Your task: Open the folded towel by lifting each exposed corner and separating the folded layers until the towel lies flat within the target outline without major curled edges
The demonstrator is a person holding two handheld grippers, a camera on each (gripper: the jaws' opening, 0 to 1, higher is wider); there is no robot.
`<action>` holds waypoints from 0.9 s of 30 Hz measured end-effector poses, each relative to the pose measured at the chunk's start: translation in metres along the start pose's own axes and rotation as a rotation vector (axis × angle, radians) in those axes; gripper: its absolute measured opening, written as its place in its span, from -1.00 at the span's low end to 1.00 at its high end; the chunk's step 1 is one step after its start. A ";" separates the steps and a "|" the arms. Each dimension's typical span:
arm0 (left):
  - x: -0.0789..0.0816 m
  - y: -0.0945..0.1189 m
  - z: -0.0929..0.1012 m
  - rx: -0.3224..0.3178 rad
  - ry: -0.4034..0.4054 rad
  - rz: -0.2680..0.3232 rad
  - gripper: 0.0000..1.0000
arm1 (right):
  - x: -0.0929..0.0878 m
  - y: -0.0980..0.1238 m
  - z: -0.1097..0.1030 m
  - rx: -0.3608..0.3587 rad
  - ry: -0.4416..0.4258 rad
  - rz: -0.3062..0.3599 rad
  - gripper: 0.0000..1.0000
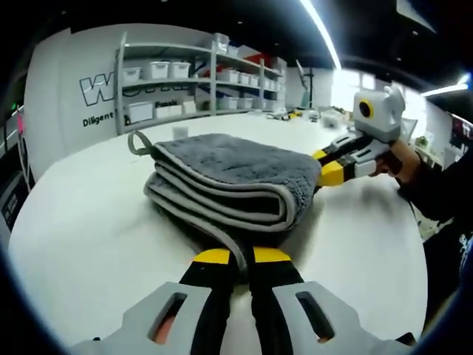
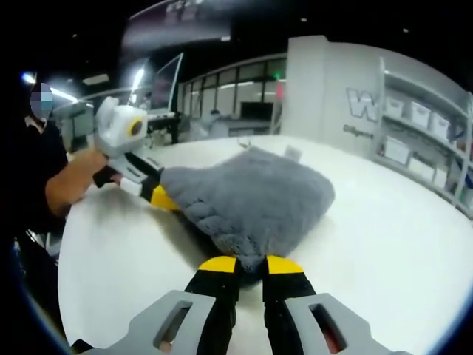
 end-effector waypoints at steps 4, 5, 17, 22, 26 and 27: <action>-0.001 0.000 0.000 -0.003 0.003 0.004 -0.88 | 0.000 0.000 0.000 -0.002 0.002 0.002 -0.87; -0.001 0.000 0.000 -0.003 0.003 0.005 -0.88 | 0.000 0.000 -0.001 -0.004 0.008 0.004 -0.84; 0.000 0.006 -0.010 0.122 -0.123 0.048 -0.18 | 0.007 0.005 -0.009 -0.069 0.167 0.057 -0.19; 0.006 0.018 -0.020 0.274 -0.097 0.114 0.92 | 0.011 0.004 -0.010 -0.095 0.197 0.085 0.44; 0.006 0.024 -0.016 0.317 -0.087 0.119 1.00 | 0.016 0.003 -0.010 -0.179 0.298 0.095 0.98; 0.005 0.025 -0.013 0.317 -0.086 0.119 1.00 | 0.018 0.003 -0.010 -0.181 0.305 0.108 0.99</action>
Point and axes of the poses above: the point that each gripper's makers call its tool centre point, and the gripper's own axes: y roughly backward along the fingers, z roughly to its right, x roughly out of its top, the point moved 9 cm from there along y, roughly backward along the fingers, and after that the axes turned 12 degrees about -x, right-handed, at the moved point
